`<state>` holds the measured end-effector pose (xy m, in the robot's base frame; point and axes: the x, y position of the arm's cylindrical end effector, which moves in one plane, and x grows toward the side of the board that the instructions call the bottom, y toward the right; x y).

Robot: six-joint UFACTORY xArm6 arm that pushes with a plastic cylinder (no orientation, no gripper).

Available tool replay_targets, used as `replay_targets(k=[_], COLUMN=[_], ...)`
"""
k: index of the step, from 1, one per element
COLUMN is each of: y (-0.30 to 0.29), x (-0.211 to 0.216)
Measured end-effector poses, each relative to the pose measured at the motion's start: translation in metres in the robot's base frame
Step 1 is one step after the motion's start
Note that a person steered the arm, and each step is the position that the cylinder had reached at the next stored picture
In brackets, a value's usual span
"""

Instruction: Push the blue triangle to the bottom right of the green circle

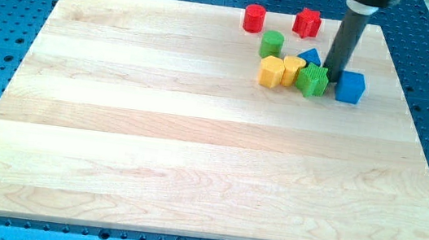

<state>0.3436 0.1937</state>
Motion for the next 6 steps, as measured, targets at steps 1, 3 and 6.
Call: replay_targets(k=[1,3,6], y=[0.013,-0.048,-0.040], x=[-0.003,0.001,-0.034])
